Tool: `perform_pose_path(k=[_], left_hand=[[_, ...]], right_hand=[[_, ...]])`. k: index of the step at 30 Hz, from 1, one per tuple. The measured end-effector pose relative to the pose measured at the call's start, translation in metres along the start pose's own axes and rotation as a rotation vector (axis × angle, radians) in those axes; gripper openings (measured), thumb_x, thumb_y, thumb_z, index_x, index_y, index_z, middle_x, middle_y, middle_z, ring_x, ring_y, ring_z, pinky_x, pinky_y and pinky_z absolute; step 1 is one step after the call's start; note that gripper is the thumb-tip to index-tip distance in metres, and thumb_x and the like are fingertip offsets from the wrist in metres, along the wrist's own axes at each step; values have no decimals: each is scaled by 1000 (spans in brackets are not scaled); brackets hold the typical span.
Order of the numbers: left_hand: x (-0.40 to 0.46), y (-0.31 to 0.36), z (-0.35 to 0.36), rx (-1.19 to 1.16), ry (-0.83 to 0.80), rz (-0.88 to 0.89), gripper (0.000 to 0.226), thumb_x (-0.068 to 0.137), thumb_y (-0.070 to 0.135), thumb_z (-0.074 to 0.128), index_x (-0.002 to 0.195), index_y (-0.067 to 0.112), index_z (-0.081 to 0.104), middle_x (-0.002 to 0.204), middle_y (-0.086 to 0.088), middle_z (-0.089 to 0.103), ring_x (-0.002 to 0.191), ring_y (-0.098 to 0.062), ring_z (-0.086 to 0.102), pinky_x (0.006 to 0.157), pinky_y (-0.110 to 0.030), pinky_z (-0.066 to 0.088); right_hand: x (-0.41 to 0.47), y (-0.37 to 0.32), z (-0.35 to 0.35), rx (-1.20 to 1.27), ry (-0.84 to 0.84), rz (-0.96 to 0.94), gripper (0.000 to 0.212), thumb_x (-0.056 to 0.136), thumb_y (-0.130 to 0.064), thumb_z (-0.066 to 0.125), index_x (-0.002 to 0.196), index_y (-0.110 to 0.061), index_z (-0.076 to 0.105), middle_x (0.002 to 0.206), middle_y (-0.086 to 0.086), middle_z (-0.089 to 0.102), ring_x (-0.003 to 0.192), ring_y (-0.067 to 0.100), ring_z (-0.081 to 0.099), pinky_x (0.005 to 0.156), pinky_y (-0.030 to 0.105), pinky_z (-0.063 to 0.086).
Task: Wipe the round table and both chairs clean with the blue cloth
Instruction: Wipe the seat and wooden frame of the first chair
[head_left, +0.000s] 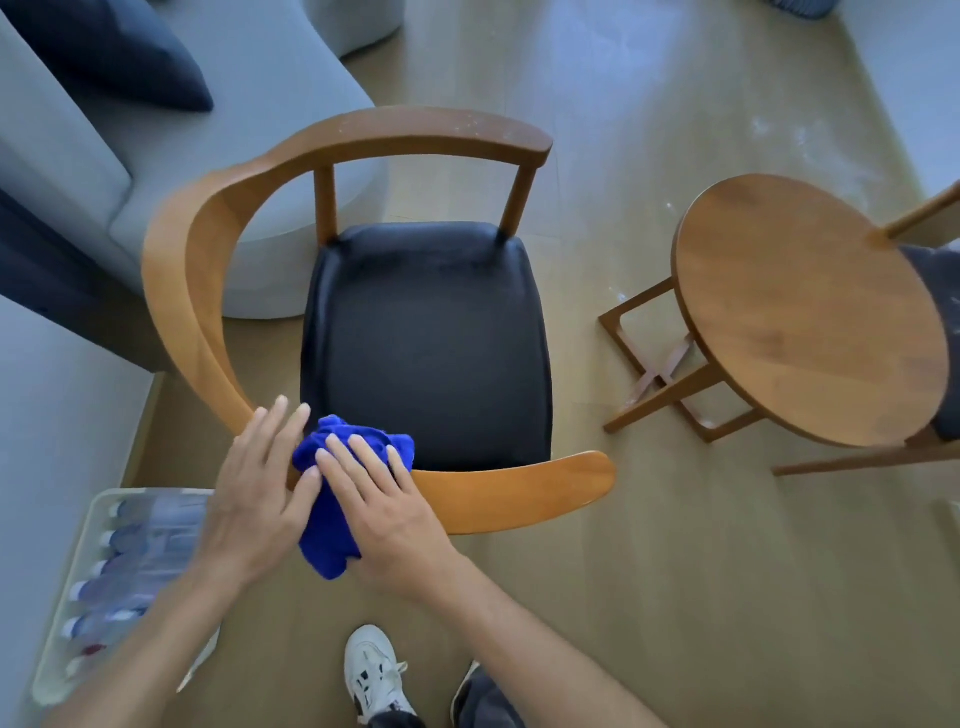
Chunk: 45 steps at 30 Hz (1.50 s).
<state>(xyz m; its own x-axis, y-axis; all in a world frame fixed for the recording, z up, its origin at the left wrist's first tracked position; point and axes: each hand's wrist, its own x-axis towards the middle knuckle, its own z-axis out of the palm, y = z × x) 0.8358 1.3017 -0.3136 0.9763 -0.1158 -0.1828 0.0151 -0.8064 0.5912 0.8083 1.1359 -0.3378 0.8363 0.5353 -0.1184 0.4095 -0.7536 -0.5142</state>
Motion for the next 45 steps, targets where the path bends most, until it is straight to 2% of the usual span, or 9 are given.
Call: perform_pose_path(k=[4,10,17,20,24,27,32,38,45], left_hand=[[-4,31,32,149,-75,162,64,86,39,30,144,16,42,156,-9,27,145,-31,21,115,-53,21],[-2,60,74,201,14,139,53,89,37,41,126,5,62,138,-23,47,127,-46,42,105,-59,36],[8,168,140,310,-71,297,28,87,27,60,108,11,72,115,-17,66,111,-44,58,96,-59,44],[17,208,158,389,-147,248,28,80,19,71,108,17,72,112,-14,68,110,-43,60,94,-58,47],[9,201,163,387,-208,211,53,84,51,53,120,15,64,126,-20,59,123,-49,47,105,-65,31],[8,179,149,406,-166,262,55,80,54,50,118,17,65,118,-15,63,119,-46,52,101,-67,33],[0,92,95,426,-47,273,48,83,44,47,115,15,70,120,-14,63,115,-43,54,97,-61,37],[6,-22,18,579,-73,214,59,102,32,18,127,0,59,146,-18,43,137,-44,33,106,-59,30],[-3,55,61,440,135,85,54,81,51,49,115,14,68,132,-15,55,131,-42,38,105,-60,30]], right_hand=[[-43,45,-38,134,15,7,92,78,-26,66,153,-18,13,161,-7,7,148,13,-4,121,38,3],[-86,118,-79,248,347,447,28,95,-1,48,117,-3,65,137,7,54,136,19,39,115,44,27],[-105,134,-94,655,753,798,30,101,-19,37,105,-28,66,114,-13,66,110,-6,56,93,11,42],[-114,143,-95,720,651,809,31,96,-28,37,103,-32,67,109,-19,68,106,-6,58,88,10,43],[-108,148,-87,877,520,832,42,89,-44,31,105,-35,69,110,-16,68,110,1,58,92,18,42],[-101,145,-74,687,389,797,45,91,-43,25,116,-39,61,126,-21,57,126,2,45,105,21,32],[-97,140,-57,-235,237,687,45,96,-34,36,125,-12,62,139,10,53,135,31,41,111,54,28],[-82,120,-37,-272,147,490,46,98,-42,36,132,-19,57,145,5,47,139,24,36,116,50,19],[-83,120,-40,-238,212,489,44,96,-36,35,128,-19,60,140,1,53,133,19,45,113,45,24]])
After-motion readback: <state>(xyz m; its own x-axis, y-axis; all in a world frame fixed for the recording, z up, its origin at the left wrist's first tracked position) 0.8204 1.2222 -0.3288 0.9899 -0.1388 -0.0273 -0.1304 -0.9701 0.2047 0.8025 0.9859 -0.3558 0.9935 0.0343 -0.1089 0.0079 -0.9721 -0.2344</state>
